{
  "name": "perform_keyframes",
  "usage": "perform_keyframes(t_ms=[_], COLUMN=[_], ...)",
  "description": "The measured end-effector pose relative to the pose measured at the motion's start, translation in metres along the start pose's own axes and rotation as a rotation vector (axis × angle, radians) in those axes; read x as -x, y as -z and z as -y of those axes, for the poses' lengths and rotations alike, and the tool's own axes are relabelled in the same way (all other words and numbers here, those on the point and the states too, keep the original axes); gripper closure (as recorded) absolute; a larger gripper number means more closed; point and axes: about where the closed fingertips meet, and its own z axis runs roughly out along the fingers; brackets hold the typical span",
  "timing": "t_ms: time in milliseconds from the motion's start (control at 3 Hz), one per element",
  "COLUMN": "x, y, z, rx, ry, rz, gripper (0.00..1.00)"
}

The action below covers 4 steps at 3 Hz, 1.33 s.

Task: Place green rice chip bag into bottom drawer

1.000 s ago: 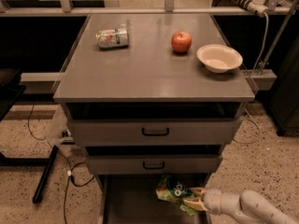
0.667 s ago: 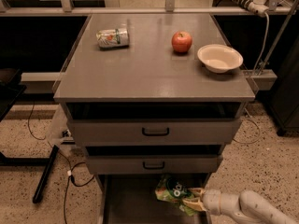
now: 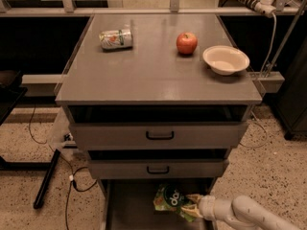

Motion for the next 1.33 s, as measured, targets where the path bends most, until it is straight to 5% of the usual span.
perform_keyframes(t_ms=[1333], x=[-0.049], y=[-0.062], z=[0.03], rx=[-0.173], ry=[0.196], rz=[-0.126], gripper=[1.0])
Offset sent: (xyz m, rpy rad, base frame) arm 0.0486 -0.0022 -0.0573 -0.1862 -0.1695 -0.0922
